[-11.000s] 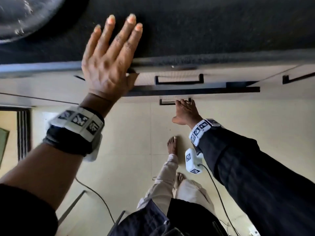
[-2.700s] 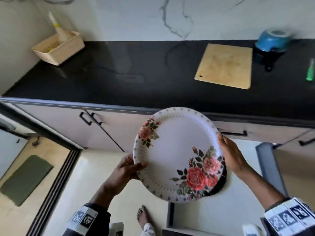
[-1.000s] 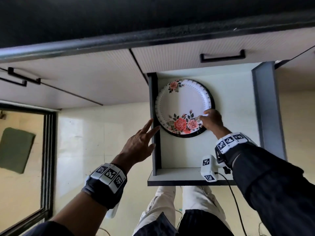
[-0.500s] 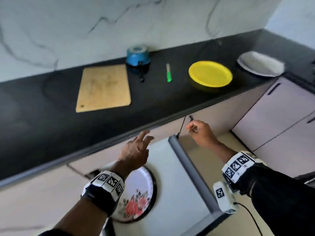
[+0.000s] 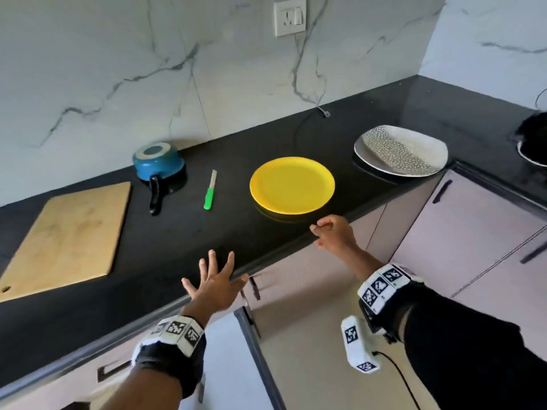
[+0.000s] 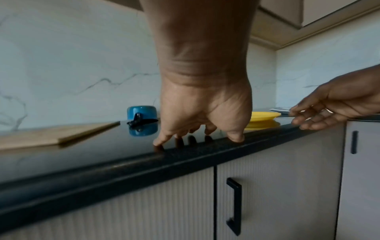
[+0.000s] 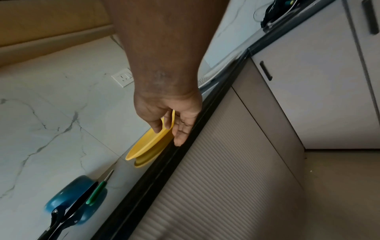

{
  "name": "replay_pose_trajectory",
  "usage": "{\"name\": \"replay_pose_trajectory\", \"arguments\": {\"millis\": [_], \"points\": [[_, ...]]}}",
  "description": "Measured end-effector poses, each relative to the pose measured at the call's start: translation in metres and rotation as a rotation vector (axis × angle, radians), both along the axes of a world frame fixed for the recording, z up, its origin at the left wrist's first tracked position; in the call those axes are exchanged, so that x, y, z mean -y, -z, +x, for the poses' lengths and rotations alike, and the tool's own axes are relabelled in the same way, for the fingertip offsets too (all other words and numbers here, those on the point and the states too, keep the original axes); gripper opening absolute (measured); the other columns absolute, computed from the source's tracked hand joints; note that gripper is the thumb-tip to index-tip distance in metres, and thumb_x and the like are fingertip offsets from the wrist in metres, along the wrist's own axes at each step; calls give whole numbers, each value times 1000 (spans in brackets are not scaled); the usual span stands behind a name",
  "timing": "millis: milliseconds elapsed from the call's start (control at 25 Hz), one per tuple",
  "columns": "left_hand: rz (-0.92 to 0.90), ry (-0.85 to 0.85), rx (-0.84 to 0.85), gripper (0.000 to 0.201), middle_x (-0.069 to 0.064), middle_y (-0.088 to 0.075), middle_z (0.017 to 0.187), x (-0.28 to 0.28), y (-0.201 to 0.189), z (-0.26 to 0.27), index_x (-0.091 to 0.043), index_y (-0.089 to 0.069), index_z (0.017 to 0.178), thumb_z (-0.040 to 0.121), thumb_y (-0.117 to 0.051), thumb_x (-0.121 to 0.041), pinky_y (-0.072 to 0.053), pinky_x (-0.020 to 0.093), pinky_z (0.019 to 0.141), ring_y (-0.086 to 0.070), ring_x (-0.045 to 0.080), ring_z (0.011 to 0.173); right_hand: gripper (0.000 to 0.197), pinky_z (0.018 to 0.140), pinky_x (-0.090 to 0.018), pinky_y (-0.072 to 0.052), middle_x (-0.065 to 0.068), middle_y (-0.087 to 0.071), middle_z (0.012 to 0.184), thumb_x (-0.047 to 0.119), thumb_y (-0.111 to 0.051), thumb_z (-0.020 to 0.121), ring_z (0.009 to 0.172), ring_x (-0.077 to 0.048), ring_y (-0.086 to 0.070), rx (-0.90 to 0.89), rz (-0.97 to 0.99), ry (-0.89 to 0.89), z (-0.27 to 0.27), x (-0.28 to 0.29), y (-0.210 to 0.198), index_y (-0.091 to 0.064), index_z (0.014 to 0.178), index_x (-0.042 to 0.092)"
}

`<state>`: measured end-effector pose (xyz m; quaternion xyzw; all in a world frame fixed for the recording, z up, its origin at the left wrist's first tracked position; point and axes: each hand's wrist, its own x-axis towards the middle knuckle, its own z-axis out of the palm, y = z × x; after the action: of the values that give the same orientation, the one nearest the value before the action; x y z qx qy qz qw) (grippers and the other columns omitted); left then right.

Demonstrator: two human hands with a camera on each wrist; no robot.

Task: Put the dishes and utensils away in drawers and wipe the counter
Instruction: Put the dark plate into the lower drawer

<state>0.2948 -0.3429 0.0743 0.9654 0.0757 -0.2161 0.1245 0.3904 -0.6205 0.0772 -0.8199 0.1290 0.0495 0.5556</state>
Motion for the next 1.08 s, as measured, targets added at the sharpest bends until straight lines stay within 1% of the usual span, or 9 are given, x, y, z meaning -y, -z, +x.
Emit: {"name": "replay_pose_trajectory", "arguments": {"millis": [160, 280, 400, 560, 720, 800, 920, 1000, 1080], "points": [[1, -195, -27, 65, -5, 30, 158, 29, 16, 8, -60, 19, 142, 93, -23, -71, 8, 70, 109, 24, 27, 147, 38, 57, -35, -59, -17, -68, 88, 29, -74, 87, 59, -24, -64, -104, 196, 127, 47, 9, 3, -54, 108, 6], [-4, -223, -68, 64, -6, 33, 157, 25, 18, 13, -62, 22, 139, 92, -20, -73, 8, 69, 109, 25, 27, 146, 36, 60, -37, -61, -13, -67, 77, 42, -70, 88, 52, -22, -66, -154, 176, 143, 74, 9, -7, -55, 88, 9], [-17, -195, -133, 65, -5, 36, 155, 24, 11, 12, -60, 25, 138, 90, -17, -75, 7, 70, 109, 26, 30, 146, 35, 48, -30, -58, -11, -67, 74, 35, -69, 90, 49, -19, -67, -190, 194, 199, 93, 7, -4, -61, 95, 1], [-53, -174, -198, 71, -4, 42, 152, 19, 4, 13, -61, 29, 135, 81, -13, -81, 10, 70, 108, 31, 32, 143, 20, 51, -32, -59, -17, -65, 82, 8, -60, 93, 64, -27, -70, -182, 355, 282, 97, 2, 5, -59, 105, -8], [-121, -168, -195, 83, -6, 36, 155, 17, 1, 13, -60, 21, 141, 66, -4, -88, 12, 68, 108, 28, 30, 145, 28, 59, -34, -61, -19, -58, 112, -2, -59, 91, 97, -32, -66, -71, 532, 307, 69, -5, 11, -46, 116, 3], [-202, -202, -92, 93, -8, 26, 159, 18, 2, 7, -55, 9, 148, 62, 8, -92, 17, 66, 110, 26, 26, 146, 33, 55, -31, -60, -14, -56, 112, -1, -59, 93, 95, -30, -65, -27, 525, 227, 36, -13, 17, -41, 119, 9], [-416, -250, 242, 121, -9, 2, 164, 14, 3, -16, -29, -12, 156, 58, 19, -93, 17, 55, 116, 9, 17, 150, 32, 56, -30, -57, -9, -60, 108, 3, -59, 94, 94, -30, -64, 92, 465, 66, -21, -29, 27, -43, 119, 16], [-767, -405, 515, 100, -13, -35, 152, 3, 5, -51, -24, -35, 146, 77, -7, -90, -5, 51, 121, -24, 14, 144, 30, 61, -38, -57, -11, -62, 109, 7, -60, 95, 94, -32, -65, 140, 372, -63, -58, -42, 33, -45, 109, 29], [-727, -520, 750, 65, -4, -52, 129, -17, 23, -111, -19, -48, 132, 94, -32, -68, -30, 59, 110, -44, 25, 127, 31, 63, -40, -58, -11, -66, 107, 8, -59, 96, 88, -27, -67, 157, 305, -188, -97, -62, 43, -44, 104, 34]]}}
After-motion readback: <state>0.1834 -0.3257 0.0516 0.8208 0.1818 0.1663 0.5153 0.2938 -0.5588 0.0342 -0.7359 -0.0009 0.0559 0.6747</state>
